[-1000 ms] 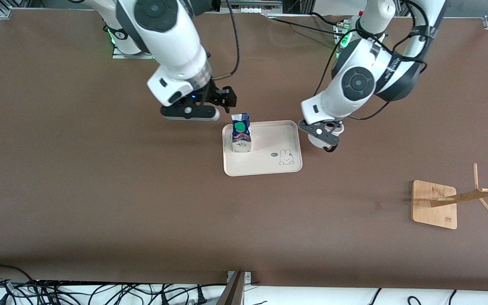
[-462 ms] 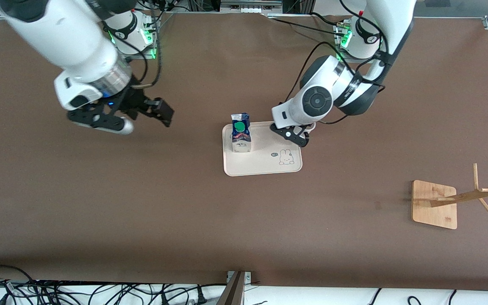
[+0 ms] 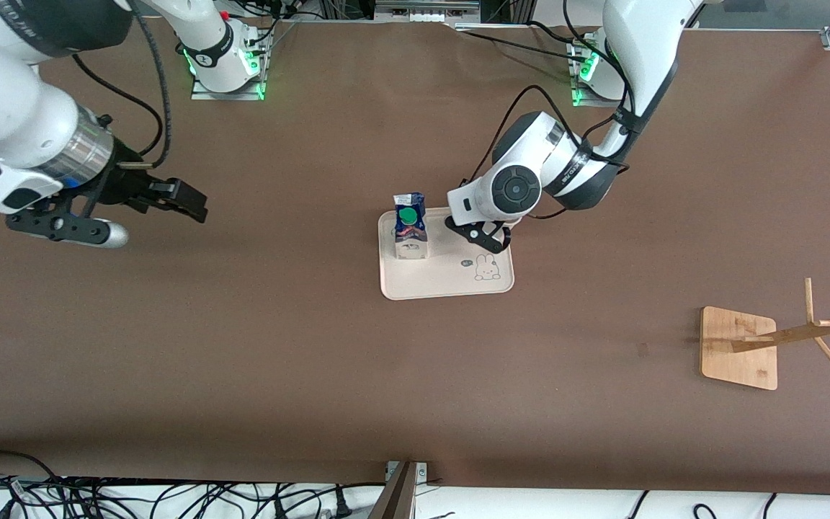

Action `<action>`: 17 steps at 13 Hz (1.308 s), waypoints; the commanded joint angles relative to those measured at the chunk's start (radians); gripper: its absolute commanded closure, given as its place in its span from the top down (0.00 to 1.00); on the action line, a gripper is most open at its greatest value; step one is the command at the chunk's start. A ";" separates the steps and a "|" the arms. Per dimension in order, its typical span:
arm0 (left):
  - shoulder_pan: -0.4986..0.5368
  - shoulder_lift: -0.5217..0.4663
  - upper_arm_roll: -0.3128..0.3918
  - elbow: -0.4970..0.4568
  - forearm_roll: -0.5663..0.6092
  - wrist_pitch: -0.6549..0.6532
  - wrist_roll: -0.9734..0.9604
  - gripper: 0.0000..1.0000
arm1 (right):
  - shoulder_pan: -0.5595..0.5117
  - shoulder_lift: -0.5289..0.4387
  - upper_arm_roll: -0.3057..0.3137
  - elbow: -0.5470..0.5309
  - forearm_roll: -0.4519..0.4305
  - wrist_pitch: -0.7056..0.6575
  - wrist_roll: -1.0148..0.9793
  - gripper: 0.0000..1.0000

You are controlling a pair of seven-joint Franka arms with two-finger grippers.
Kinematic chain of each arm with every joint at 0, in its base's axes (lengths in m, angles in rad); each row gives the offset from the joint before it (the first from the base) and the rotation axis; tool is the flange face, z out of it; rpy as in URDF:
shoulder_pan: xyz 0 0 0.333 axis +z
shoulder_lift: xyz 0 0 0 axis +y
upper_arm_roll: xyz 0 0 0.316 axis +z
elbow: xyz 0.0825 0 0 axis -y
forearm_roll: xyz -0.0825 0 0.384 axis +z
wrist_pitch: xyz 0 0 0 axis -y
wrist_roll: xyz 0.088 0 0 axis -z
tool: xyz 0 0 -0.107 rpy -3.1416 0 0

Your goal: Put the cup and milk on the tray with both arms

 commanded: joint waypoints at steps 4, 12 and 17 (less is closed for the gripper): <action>-0.017 0.044 0.007 0.037 -0.024 0.018 -0.008 0.00 | -0.114 -0.102 0.012 -0.157 -0.110 -0.008 -0.148 1.00; -0.015 0.029 0.039 0.039 -0.070 0.042 -0.026 1.00 | -0.184 -0.171 -0.003 -0.182 -0.118 -0.022 -0.257 1.00; -0.009 -0.012 0.082 0.039 -0.069 0.042 -0.023 1.00 | -0.223 -0.170 0.006 -0.191 -0.066 -0.024 -0.252 1.00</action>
